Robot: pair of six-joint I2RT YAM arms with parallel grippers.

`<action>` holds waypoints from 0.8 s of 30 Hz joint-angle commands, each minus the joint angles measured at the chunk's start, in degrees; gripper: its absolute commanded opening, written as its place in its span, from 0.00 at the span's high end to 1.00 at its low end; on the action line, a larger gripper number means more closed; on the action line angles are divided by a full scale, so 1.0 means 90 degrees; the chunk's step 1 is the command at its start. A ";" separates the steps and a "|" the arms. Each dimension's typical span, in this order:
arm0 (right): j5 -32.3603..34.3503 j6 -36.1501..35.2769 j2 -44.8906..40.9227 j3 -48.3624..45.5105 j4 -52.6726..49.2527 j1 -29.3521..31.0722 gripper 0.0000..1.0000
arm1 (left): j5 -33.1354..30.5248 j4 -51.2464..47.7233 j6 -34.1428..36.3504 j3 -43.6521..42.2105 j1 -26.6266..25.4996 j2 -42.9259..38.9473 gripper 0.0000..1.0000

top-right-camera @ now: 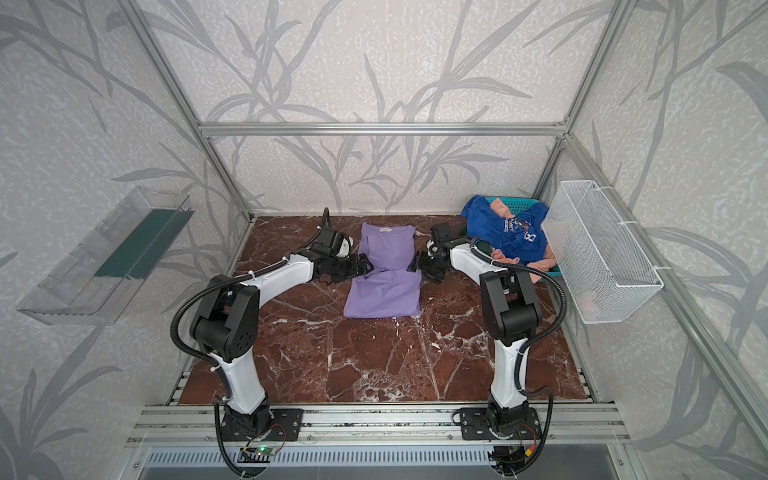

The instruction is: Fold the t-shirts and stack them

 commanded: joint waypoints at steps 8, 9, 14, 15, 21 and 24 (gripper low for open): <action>0.0087 -0.0153 -0.1371 -0.1050 0.0167 -0.0109 0.01 | -0.0985 0.0147 0.0092 -0.1099 0.0036 -0.1587 0.07; 0.0064 -0.0091 -0.1509 -0.1298 0.0240 -0.0109 0.01 | -0.0981 0.0226 0.0045 -0.1299 0.0032 -0.1718 0.07; -0.0059 0.0280 -0.2162 -0.2518 0.0654 -0.0090 0.06 | -0.0867 0.0360 -0.0089 -0.2090 -0.0004 -0.2160 0.10; -0.0113 0.0350 -0.2269 -0.2784 0.0825 -0.0073 0.13 | -0.0800 0.0387 -0.0101 -0.2242 -0.0018 -0.2229 0.11; -0.0259 0.0627 -0.2418 -0.3620 0.1452 0.0187 0.31 | -0.0675 0.0427 -0.0195 -0.2956 -0.0111 -0.2586 0.18; -0.0313 0.0746 -0.2327 -0.3714 0.1624 0.0317 0.34 | -0.0648 0.0466 -0.0255 -0.3200 -0.0148 -0.2725 0.20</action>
